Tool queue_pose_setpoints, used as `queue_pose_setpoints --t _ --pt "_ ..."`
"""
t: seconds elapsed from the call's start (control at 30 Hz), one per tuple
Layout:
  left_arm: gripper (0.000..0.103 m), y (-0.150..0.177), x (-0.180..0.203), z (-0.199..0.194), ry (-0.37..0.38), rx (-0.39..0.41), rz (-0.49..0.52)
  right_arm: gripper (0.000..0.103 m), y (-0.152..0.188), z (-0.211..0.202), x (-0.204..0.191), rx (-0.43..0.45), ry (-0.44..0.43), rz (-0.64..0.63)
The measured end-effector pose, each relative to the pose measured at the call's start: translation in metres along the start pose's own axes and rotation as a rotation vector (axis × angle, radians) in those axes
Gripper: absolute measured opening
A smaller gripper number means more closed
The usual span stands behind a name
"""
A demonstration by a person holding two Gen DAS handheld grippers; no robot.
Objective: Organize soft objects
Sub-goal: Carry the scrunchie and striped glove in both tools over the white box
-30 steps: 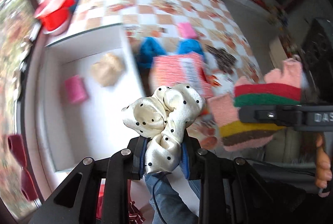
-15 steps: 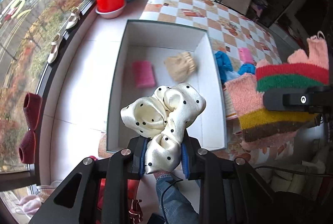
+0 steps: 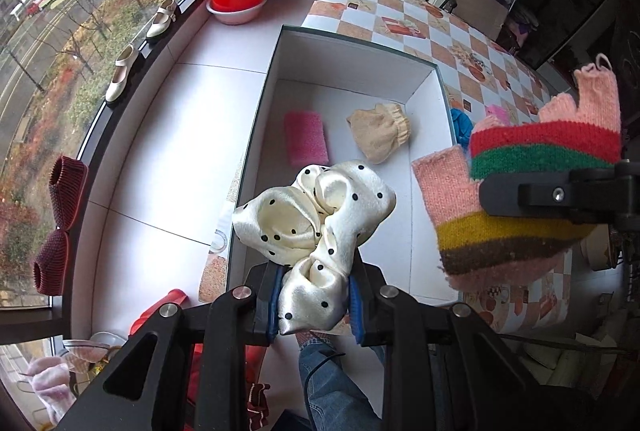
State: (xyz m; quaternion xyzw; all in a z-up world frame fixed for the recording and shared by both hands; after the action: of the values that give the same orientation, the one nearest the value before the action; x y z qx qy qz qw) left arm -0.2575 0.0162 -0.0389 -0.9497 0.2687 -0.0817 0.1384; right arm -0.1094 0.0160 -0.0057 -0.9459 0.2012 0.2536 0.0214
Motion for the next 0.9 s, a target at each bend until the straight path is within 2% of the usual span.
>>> queue_pose_setpoints --t 0.9 --pt "0.029 -0.004 -0.003 0.037 -0.01 -0.083 -0.006 0.012 -0.009 0.034 -0.001 -0.063 0.025 0.019"
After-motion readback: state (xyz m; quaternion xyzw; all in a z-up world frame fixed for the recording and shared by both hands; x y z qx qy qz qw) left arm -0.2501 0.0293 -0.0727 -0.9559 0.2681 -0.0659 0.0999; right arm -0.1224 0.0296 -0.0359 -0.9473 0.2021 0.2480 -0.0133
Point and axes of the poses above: each gripper's, at about its wrist camera, not at the fingertips, and z roughly the way its jaws point, x to its right, y to its underside, the point moved 1 cm from there along z, roughly the way its jaws point, and after that the axes turned 14 degrees about z, right-handed, at the moved point
